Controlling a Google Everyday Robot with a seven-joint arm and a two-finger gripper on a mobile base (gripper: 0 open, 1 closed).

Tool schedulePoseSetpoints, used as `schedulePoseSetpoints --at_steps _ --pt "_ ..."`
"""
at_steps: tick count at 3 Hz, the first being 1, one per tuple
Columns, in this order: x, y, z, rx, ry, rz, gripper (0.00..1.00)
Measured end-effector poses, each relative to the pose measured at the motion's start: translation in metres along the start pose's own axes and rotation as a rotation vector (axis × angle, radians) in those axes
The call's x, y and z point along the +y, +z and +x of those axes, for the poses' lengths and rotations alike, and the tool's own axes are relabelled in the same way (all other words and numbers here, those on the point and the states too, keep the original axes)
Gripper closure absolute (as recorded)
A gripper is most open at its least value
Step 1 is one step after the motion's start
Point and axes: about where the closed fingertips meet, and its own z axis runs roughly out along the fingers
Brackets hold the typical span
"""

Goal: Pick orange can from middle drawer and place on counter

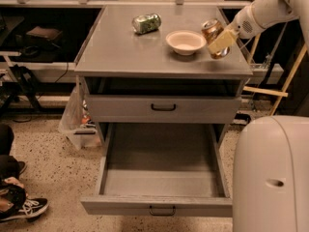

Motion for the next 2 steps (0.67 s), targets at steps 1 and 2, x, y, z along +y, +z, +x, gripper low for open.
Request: schedulePoseSetpoints --at_steps 1,2 --pt "-0.048 0.006 -0.004 -0.143 0.116 0.113 1.00" --pt "-0.080 0.016 -0.004 -0.203 0.194 0.201 1.00"
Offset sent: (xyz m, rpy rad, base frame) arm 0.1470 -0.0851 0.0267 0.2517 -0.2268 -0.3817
